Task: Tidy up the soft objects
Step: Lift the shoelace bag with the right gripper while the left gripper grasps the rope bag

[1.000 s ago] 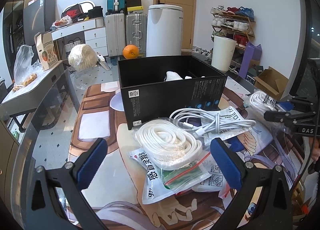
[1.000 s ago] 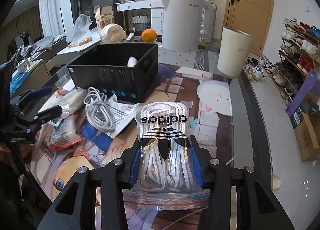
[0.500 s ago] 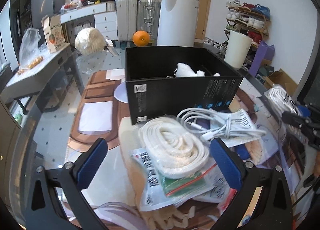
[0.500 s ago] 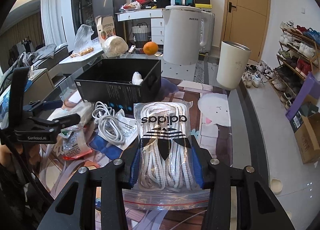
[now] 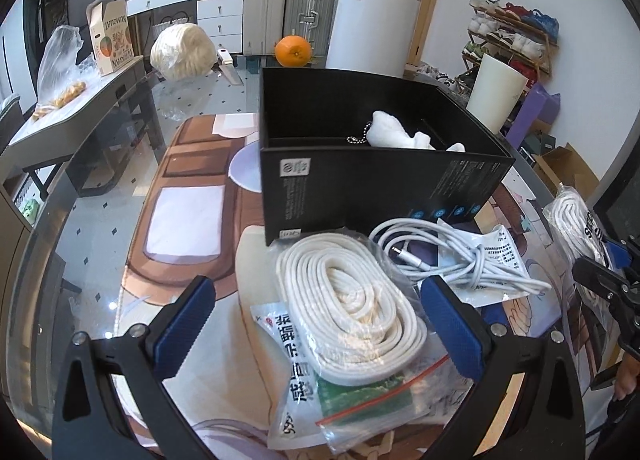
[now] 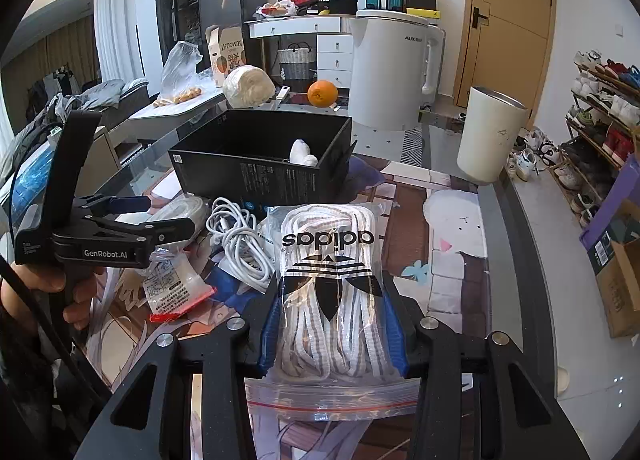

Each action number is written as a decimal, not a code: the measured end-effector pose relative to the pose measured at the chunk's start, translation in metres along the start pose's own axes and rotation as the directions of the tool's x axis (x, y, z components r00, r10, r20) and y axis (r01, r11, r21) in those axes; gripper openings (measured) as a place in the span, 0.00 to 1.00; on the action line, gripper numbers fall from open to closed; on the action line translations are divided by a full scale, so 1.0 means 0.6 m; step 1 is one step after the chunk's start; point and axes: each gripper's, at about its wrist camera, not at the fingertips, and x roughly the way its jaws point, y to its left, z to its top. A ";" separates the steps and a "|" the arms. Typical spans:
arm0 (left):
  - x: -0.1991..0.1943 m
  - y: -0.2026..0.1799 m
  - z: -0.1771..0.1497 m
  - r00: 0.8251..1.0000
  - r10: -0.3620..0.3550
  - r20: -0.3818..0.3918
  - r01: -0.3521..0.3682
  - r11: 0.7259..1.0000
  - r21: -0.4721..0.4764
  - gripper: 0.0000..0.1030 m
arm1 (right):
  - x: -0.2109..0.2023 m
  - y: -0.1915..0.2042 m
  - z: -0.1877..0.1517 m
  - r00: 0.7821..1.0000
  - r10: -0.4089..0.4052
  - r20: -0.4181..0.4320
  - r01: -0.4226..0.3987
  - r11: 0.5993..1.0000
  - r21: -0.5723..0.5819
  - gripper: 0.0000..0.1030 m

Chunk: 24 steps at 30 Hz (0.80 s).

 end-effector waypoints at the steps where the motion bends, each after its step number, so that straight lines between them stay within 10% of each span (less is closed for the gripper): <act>1: -0.001 0.003 -0.002 1.000 -0.004 0.000 0.004 1.000 -0.003 0.98 | 0.001 0.001 0.000 1.000 0.001 -0.002 -0.001 1.000 -0.001 0.42; 11: 0.002 0.003 -0.011 1.000 -0.029 0.002 0.029 0.999 0.035 0.57 | 0.005 0.009 0.001 1.000 0.008 -0.008 -0.009 1.000 -0.014 0.42; 24: -0.008 0.019 -0.017 0.998 -0.063 0.027 0.062 0.997 0.037 0.37 | 0.006 0.015 0.003 1.000 0.027 0.009 -0.027 1.000 -0.016 0.42</act>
